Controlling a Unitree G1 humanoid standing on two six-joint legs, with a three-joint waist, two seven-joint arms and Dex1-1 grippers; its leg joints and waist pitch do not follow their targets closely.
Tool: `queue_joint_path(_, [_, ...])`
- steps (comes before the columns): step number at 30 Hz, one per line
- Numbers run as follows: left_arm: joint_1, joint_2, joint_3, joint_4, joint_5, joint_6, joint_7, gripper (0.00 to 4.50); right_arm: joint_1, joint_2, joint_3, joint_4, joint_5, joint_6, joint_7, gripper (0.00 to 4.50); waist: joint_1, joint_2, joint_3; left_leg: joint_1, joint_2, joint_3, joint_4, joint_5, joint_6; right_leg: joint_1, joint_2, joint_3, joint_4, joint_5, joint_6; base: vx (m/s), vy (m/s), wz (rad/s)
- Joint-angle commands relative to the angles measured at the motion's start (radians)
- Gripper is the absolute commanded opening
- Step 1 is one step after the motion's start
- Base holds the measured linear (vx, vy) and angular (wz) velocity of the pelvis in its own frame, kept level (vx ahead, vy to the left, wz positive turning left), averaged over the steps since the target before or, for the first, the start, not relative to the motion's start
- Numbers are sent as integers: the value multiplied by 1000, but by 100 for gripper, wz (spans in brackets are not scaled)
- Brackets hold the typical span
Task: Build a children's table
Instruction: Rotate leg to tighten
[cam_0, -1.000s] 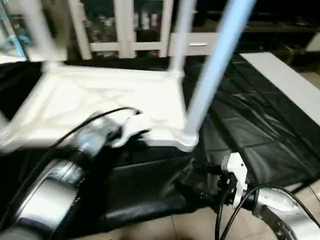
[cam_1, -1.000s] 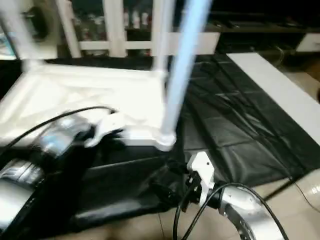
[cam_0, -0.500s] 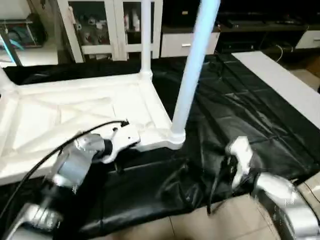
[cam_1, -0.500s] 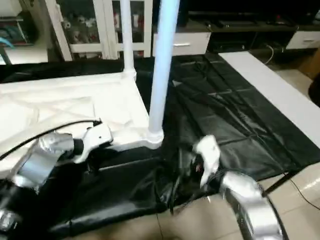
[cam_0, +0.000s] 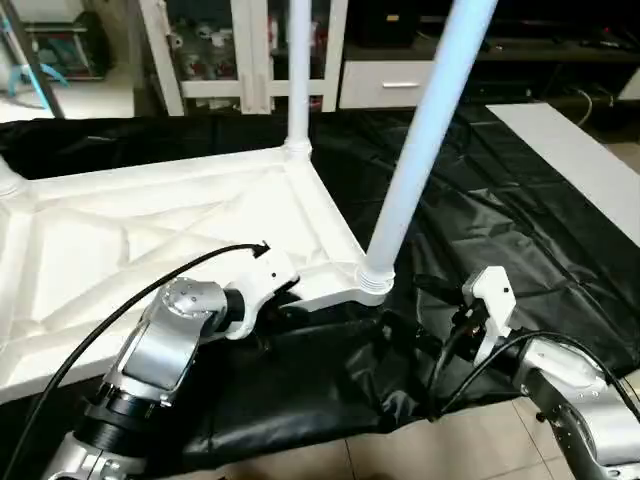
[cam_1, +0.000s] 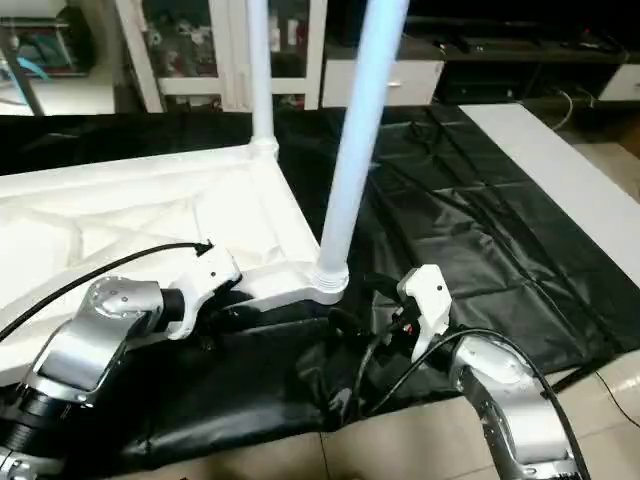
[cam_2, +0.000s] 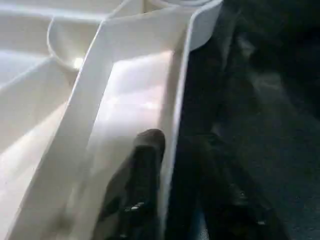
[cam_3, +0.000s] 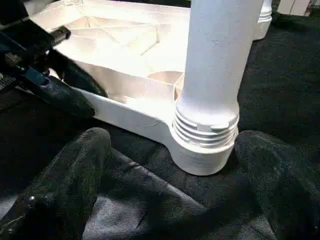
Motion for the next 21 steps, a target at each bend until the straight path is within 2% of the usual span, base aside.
queue_joint_path(1, [-13,-2,-10,-10,-16,-65,1,159,3,-20,-23,-2,10,-4,12,434,5,-3,-46,3,11,9,-67,-245,71,47,-8,17,-59,-242,-195,0,0,0])
queue_joint_path(5, [-33,-6,-7,29,-9,-123,39,167,-4,-26,-33,10,13,-6,22,434,5,-3,-46,0,11,7,-67,-260,59,46,-7,17,-60,-264,-168,0,0,0])
queue_joint_path(6, [-45,-7,-12,60,-23,-218,32,167,-9,-27,-32,13,11,-7,27,434,5,-2,-47,0,9,6,-67,-260,57,46,-6,16,-60,-267,-163,0,0,0])
queue_joint_path(9, [-58,1,-44,120,-18,-353,11,167,-12,-31,-32,12,14,-4,36,434,6,-4,-50,0,9,5,-65,-252,58,47,-7,16,-59,-249,-160,0,0,0])
queue_joint_path(10, [-64,-1,-49,140,-20,-362,3,167,-12,-32,-33,11,16,-2,37,434,6,-6,-52,-1,9,6,-64,-242,61,48,-7,16,-56,-231,-161,0,0,0])
queue_joint_path(11, [-79,-16,-46,183,-24,-372,11,167,-9,-36,-35,5,22,4,39,434,6,-1,-53,-1,9,7,-62,-215,65,49,-7,17,-51,-191,-171,0,0,0])
queue_joint_path(13, [-90,-23,-45,207,-28,-378,9,167,-6,-39,-37,1,27,9,41,434,7,-2,-54,0,9,8,-60,-196,70,50,-7,17,-48,-164,-181,0,0,0])
queue_joint_path(14, [-95,-27,-45,219,-36,-373,0,167,-3,-40,-40,-2,30,14,43,434,7,-4,-54,0,9,9,-59,-194,70,51,-7,17,-48,-160,-187,0,0,0])
queue_joint_path(15, [-100,-34,-46,236,-61,-357,-33,167,2,-43,-44,-5,33,17,47,434,8,0,-54,1,9,9,-59,-193,70,51,-8,17,-47,-158,-191,0,0,0])
queue_joint_path(16, [-101,-37,-46,245,-75,-349,-53,167,5,-45,-46,-7,34,18,49,434,8,-3,-54,2,9,10,-59,-194,71,51,-8,17,-48,-163,-196,0,0,0])
queue_joint_path(17, [-103,-34,-54,263,-83,-370,-75,167,6,-46,-48,-8,33,18,49,434,10,2,-54,3,9,9,-59,-193,70,51,-9,17,-47,-161,-200,0,0,0])
queue_joint_path(18, [-105,-32,-59,278,-85,-388,-86,167,7,-47,-49,-8,33,18,50,434,10,-1,-53,2,8,10,-58,-196,72,51,-7,17,-49,-163,-202,0,0,0])
queue_joint_path(19, [-116,-32,-63,309,-67,-414,-62,167,8,-47,-51,-9,34,18,49,434,10,3,-54,2,8,9,-59,-202,73,52,-7,17,-48,-162,-201,0,0,0])
queue_joint_path(21, [-148,-39,-62,390,-44,-478,-10,167,10,-47,-54,-15,35,21,47,434,9,3,-54,3,8,8,-59,-219,70,53,-8,16,-50,-169,-196,0,0,0])
